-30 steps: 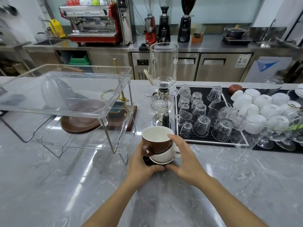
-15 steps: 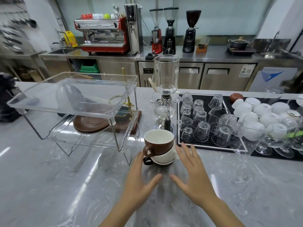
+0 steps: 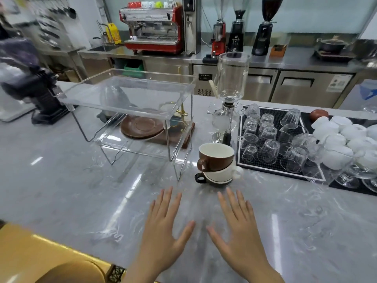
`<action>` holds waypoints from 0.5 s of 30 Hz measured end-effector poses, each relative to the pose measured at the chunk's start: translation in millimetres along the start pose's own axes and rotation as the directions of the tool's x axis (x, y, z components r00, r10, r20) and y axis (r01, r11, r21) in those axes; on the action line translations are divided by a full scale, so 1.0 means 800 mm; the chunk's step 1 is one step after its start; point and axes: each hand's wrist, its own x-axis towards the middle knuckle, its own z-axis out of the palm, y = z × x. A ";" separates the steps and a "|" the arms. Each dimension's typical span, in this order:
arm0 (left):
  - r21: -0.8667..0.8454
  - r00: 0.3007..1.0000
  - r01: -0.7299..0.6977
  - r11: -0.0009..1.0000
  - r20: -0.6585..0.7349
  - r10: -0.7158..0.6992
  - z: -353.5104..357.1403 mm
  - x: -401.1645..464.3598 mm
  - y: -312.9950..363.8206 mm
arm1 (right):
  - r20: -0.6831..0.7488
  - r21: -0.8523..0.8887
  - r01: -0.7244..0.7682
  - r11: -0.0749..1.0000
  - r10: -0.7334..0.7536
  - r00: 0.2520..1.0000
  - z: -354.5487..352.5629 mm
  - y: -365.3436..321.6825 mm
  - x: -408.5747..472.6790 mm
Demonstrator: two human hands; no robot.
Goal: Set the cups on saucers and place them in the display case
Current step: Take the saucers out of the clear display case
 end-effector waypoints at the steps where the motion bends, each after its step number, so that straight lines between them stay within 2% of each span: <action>1: -0.002 1.000 0.017 1.000 -0.002 -0.017 -0.005 -0.003 -0.003 | 0.011 0.029 0.005 1.000 -0.005 1.000 0.004 -0.007 -0.001; 9: -0.094 0.995 0.093 0.991 -0.019 -0.096 -0.039 -0.005 -0.032 | 0.078 0.118 0.039 0.992 -0.049 0.996 0.027 -0.069 0.024; 15: -0.193 0.991 0.117 0.974 -0.048 -0.128 -0.082 0.016 -0.059 | 0.055 0.192 0.041 0.981 -0.052 0.997 0.044 -0.123 0.052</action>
